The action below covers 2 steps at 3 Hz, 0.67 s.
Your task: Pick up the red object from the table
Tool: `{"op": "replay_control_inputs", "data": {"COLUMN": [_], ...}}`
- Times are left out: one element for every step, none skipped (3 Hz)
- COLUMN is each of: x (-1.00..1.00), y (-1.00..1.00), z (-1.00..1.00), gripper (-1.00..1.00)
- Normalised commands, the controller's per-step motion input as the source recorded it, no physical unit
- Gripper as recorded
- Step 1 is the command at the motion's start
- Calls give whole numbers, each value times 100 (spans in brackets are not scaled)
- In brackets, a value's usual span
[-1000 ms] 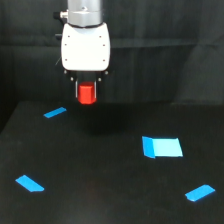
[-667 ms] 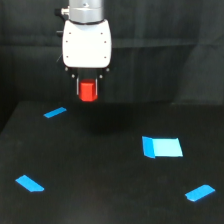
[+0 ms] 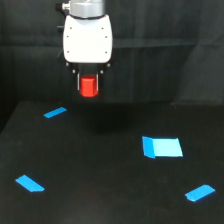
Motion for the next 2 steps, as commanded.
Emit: {"op": "replay_control_inputs", "data": {"x": [-1, -4], "y": [-1, 7], "z": [24, 13], "gripper": [-95, -96]}}
